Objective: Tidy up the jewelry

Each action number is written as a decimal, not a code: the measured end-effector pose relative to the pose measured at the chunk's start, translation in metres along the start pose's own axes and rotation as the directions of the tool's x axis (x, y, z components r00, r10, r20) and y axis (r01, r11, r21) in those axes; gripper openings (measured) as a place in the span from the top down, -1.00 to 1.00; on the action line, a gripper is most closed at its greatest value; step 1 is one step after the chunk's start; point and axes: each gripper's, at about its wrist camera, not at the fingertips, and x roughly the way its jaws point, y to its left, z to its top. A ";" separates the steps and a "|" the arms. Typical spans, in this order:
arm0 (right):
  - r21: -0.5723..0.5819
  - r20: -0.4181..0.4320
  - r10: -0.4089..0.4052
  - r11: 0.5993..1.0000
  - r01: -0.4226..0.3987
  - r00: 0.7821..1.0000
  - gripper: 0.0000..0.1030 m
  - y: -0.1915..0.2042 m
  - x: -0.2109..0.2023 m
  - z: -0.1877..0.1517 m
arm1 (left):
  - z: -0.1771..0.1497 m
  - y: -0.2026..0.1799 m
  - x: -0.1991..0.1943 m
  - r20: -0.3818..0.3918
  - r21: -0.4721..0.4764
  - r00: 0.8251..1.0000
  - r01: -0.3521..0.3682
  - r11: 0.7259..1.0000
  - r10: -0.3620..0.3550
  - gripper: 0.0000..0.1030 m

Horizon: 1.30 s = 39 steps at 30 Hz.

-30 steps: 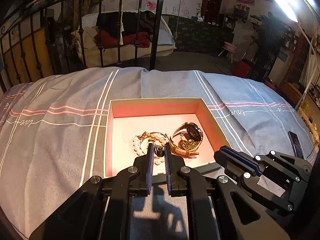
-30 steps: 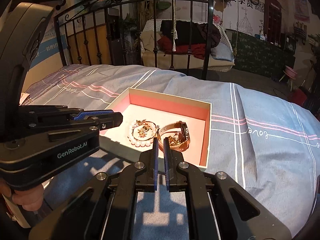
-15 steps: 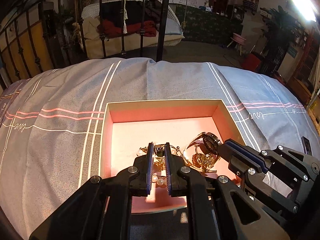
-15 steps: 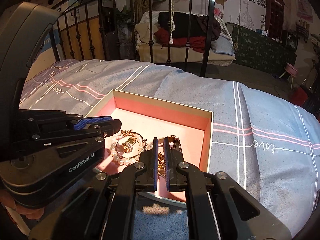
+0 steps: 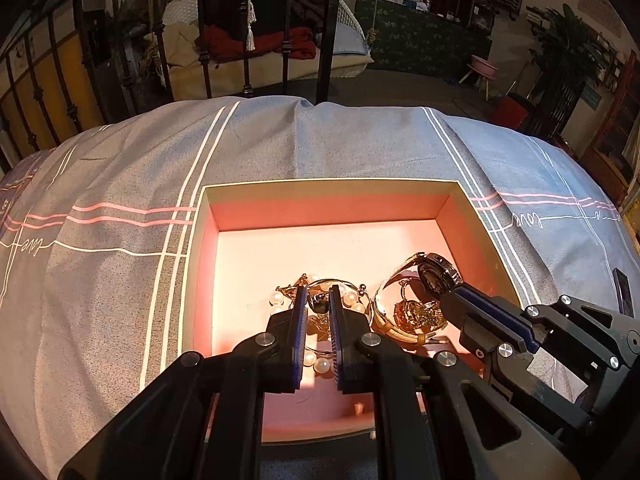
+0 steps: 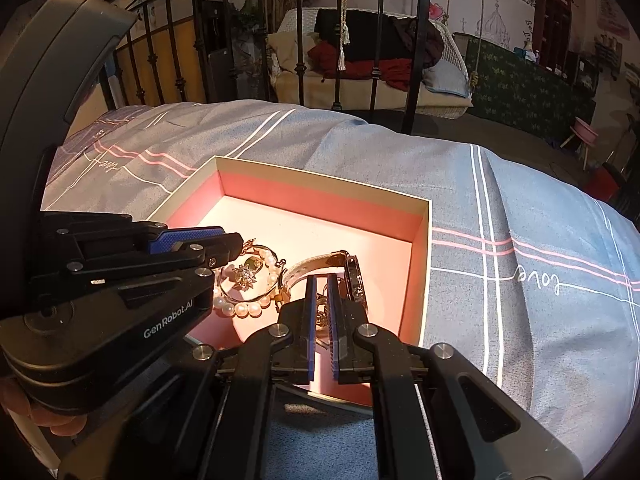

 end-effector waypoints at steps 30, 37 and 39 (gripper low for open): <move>0.050 0.365 -0.151 0.988 0.143 0.919 -0.89 0.015 -0.134 -0.089 | -0.101 0.002 -0.166 0.465 0.009 0.885 -0.024 1.000 0.017 -0.87; 0.159 0.519 -0.192 0.979 0.127 0.833 -0.89 0.005 -0.189 -0.116 | -0.127 0.003 -0.206 0.598 -0.011 0.798 -0.076 0.997 0.068 -0.87; 0.167 0.535 -0.203 0.977 0.133 0.820 -0.89 0.004 -0.200 -0.119 | -0.128 0.001 -0.208 0.601 -0.011 0.796 -0.080 0.997 0.071 -0.87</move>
